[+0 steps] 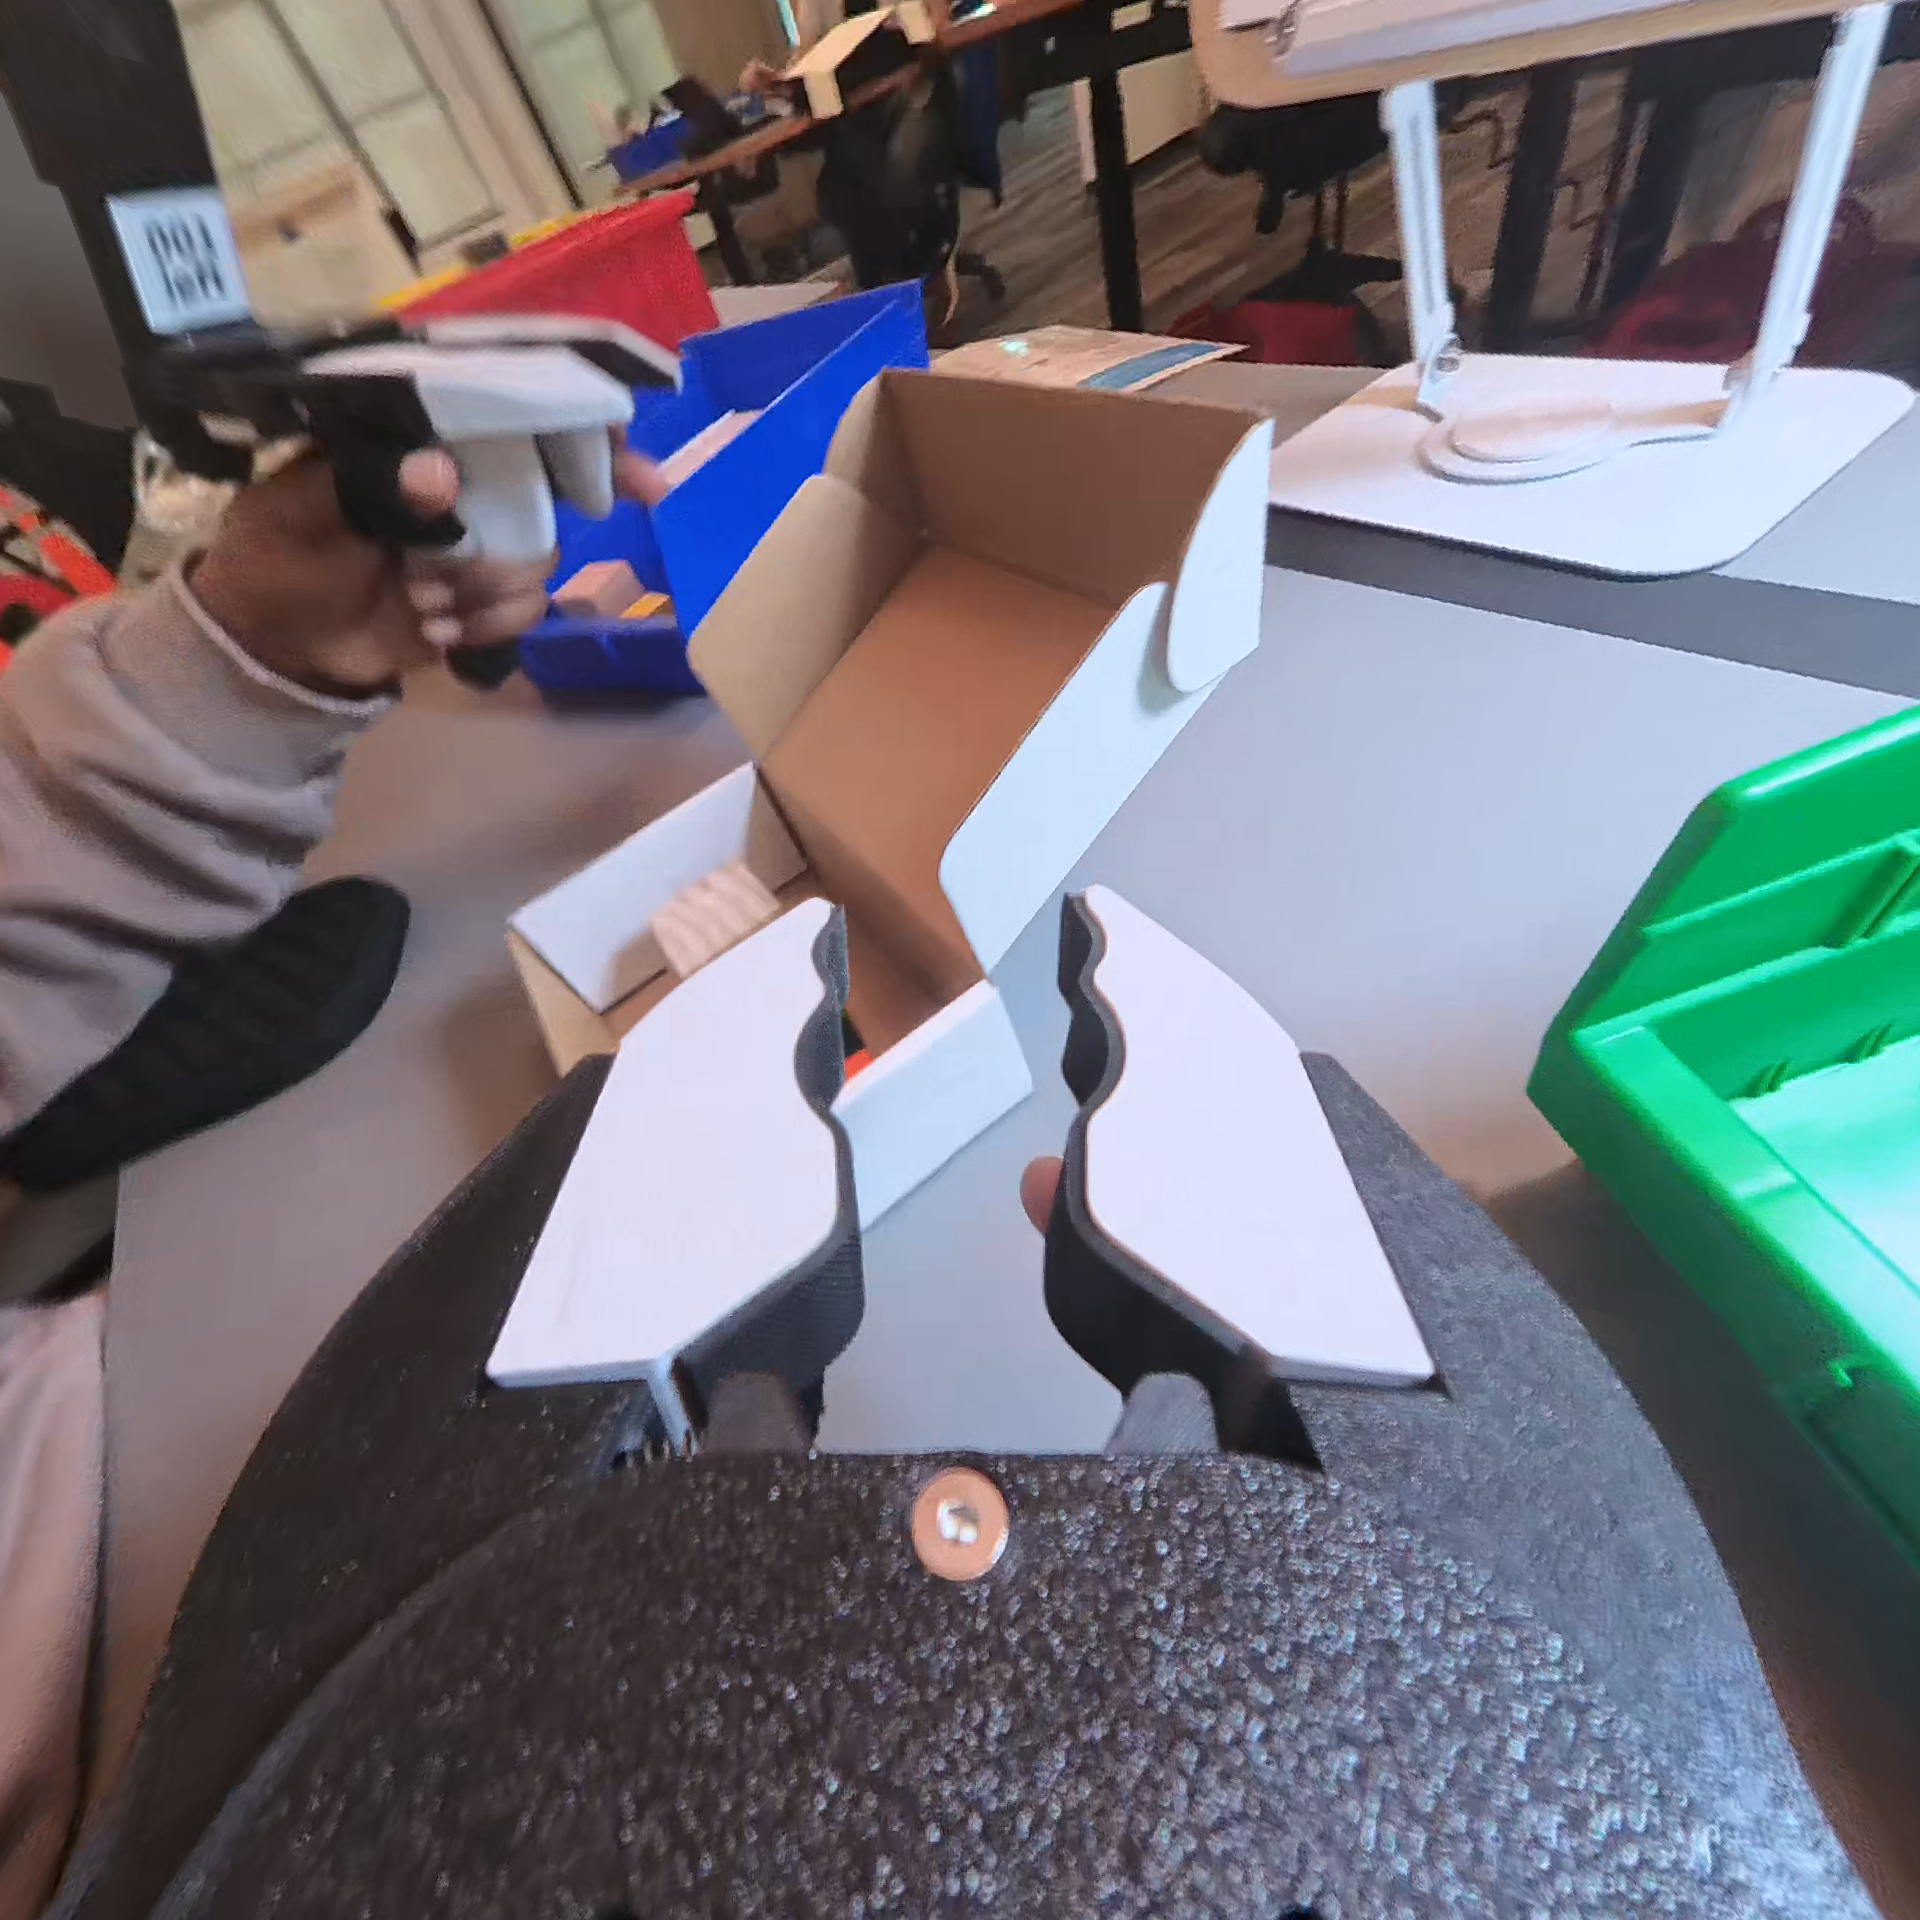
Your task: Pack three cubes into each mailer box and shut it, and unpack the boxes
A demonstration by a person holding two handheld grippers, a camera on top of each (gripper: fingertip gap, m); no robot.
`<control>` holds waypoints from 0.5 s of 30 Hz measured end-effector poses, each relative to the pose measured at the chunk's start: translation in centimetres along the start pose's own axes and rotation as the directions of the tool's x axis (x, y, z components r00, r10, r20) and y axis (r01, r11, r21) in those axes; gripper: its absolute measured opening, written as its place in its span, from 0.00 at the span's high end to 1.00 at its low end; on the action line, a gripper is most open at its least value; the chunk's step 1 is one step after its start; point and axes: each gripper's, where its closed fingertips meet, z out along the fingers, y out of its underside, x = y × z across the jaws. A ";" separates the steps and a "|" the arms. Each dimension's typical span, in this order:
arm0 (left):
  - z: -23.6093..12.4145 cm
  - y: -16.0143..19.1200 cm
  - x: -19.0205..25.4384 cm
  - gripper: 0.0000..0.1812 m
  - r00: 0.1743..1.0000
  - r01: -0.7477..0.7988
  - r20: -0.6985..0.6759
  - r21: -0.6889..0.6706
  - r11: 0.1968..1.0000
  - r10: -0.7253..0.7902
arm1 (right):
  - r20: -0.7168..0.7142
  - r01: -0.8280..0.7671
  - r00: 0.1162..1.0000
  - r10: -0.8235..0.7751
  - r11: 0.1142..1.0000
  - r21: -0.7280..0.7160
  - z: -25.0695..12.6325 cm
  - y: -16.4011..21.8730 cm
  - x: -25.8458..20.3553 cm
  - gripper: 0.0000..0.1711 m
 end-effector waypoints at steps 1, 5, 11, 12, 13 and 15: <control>0.0 1.0 -0.6 0.84 0.994 0.100 -0.036 -0.015 0.995 -0.100 | -0.011 -0.025 1.000 0.025 1.000 0.005 0.5 -0.4 0.4 0.77; 1.6 4.2 -0.9 0.77 0.924 0.345 -0.151 -0.063 0.936 -0.351 | 0.049 -0.237 0.971 0.236 0.971 0.031 1.9 -1.9 2.2 0.73; 4.0 5.5 0.7 0.65 0.743 0.556 -0.364 -0.132 0.821 -0.562 | 0.143 -0.417 0.897 0.418 0.908 -0.035 3.6 -0.8 2.5 0.63; 4.0 5.3 1.3 0.66 0.710 0.568 -0.411 -0.146 0.810 -0.572 | 0.173 -0.435 0.883 0.435 0.900 -0.044 4.0 -0.8 2.1 0.62; 4.1 5.2 1.9 0.67 0.689 0.568 -0.441 -0.163 0.806 -0.575 | 0.197 -0.449 0.872 0.449 0.892 -0.047 4.3 -0.9 1.8 0.62; 4.0 5.3 2.7 0.75 0.714 0.514 -0.463 -0.163 0.842 -0.525 | 0.242 -0.423 0.874 0.422 0.905 -0.049 4.8 -1.1 1.1 0.70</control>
